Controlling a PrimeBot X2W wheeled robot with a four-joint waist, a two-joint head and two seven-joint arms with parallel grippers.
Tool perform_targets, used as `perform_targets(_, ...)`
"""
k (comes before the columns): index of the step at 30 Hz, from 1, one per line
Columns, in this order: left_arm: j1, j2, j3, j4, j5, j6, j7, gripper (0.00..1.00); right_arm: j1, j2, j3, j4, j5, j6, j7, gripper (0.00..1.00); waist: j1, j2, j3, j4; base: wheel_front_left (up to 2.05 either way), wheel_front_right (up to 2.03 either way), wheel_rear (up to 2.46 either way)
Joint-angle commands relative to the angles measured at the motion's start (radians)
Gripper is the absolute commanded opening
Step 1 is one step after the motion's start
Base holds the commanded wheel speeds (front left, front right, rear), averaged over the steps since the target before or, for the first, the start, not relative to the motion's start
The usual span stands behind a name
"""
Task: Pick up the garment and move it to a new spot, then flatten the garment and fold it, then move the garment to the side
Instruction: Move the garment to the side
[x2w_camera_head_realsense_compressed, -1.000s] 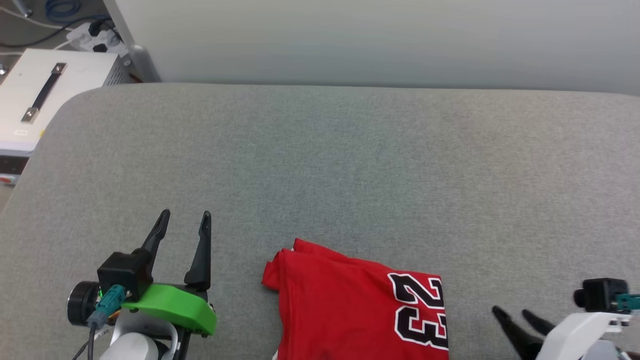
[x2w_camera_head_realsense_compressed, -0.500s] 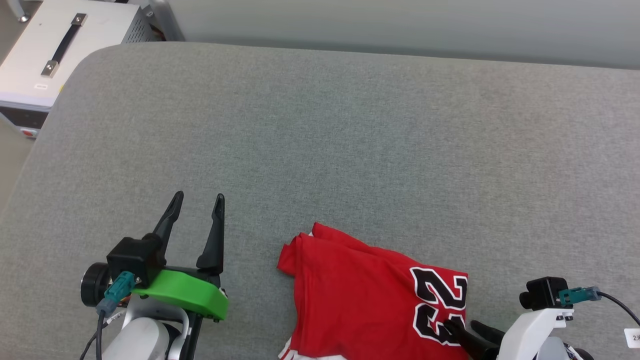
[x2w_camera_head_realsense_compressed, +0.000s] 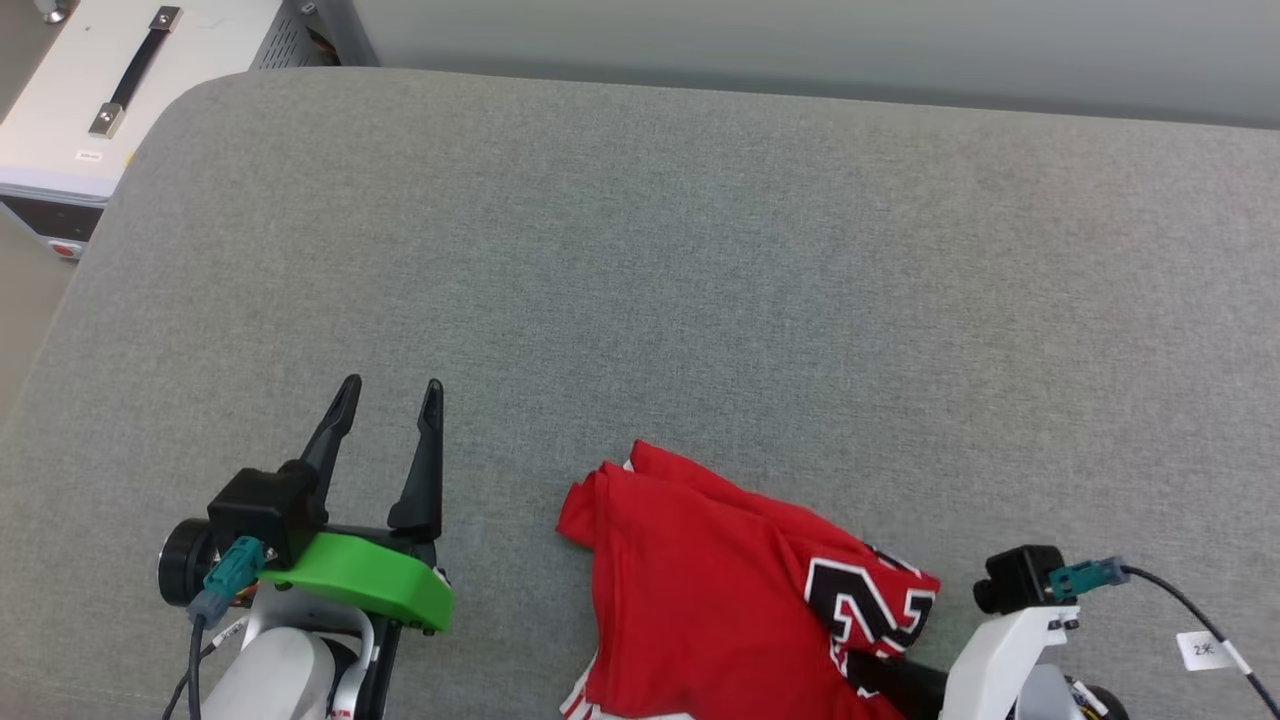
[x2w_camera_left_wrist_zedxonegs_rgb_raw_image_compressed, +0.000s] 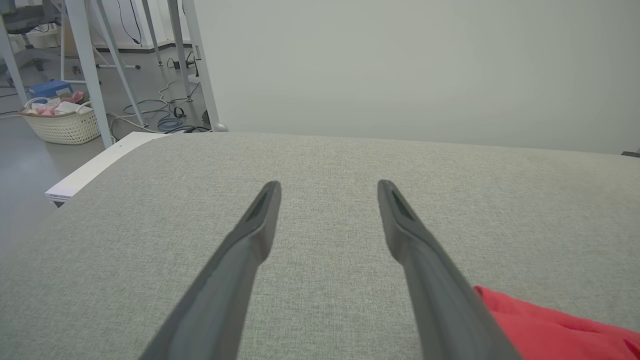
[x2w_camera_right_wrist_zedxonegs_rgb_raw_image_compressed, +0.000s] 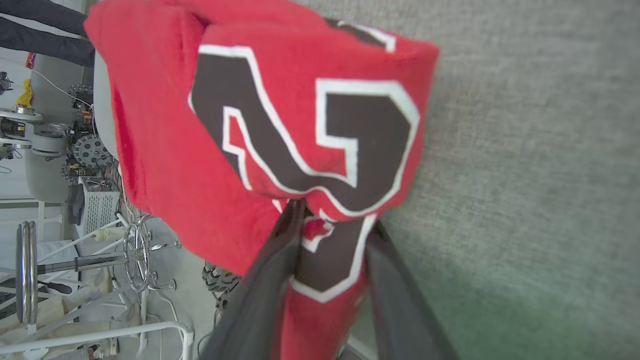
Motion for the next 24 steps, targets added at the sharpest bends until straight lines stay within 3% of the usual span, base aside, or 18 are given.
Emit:
perform_targets(1,-0.011,-0.009,0.008,0.007,0.012,-0.005,-0.006,1.0,0.001,0.004,0.012,0.023,0.007,-0.001,0.013,0.0,0.0,0.0,-0.008,-0.001,0.0,0.0,0.0)
perform_targets(7,0.013,-0.012,0.019,0.022,0.02,-0.007,-0.006,1.0,-0.006,-0.012,-0.018,0.003,0.006,-0.001,-0.005,0.0,0.0,0.0,-0.047,-0.018,0.0,0.0,0.0)
perform_targets(14,0.043,-0.005,0.032,0.004,0.024,0.001,-0.006,1.0,-0.019,-0.037,-0.12,-0.021,-0.031,-0.001,0.018,0.0,0.0,0.0,-0.085,-0.078,0.0,0.0,0.0)
perform_targets(24,0.016,-0.004,0.029,-0.052,0.023,-0.012,-0.006,1.0,-0.139,-0.047,-0.31,-0.038,-0.14,-0.001,0.096,0.0,0.0,0.0,0.004,-0.246,0.0,0.0,0.0)
